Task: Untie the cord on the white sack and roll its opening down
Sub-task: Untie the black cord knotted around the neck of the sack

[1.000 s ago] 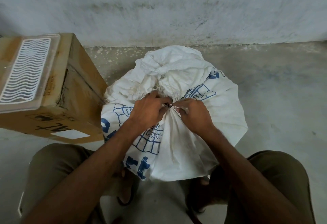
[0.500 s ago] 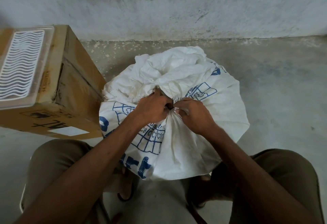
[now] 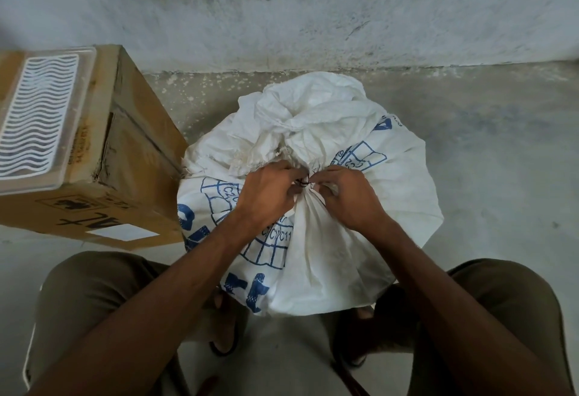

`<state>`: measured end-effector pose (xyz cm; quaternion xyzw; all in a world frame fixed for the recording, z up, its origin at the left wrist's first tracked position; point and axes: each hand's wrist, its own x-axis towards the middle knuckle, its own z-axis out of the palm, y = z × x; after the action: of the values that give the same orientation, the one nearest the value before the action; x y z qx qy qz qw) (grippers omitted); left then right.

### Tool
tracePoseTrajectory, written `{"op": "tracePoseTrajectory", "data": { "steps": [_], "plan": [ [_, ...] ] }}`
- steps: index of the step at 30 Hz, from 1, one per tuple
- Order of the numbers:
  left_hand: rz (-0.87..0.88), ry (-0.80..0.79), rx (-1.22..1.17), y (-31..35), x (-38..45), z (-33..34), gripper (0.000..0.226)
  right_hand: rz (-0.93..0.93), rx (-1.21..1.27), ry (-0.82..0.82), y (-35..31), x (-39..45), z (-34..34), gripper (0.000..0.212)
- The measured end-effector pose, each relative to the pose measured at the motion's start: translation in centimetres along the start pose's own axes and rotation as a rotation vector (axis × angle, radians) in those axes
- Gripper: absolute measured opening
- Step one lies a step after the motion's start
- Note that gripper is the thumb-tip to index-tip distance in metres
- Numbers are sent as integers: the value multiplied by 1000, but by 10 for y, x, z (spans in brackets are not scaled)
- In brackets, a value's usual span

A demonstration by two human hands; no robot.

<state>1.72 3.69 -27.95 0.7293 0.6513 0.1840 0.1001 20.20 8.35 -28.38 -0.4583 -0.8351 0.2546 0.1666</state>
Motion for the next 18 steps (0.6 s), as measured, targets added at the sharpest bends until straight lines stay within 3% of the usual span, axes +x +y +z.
{"op": "tracePoseTrajectory", "data": {
  "steps": [13, 18],
  "plan": [
    [-32, -69, -70, 3, 10, -3, 24, -22, -29, 16, -1, -2, 4, 28],
    [-251, -17, -351, 3, 13, -1, 17, 26, 41, 43, 0, 2, 4, 26]
  ]
}}
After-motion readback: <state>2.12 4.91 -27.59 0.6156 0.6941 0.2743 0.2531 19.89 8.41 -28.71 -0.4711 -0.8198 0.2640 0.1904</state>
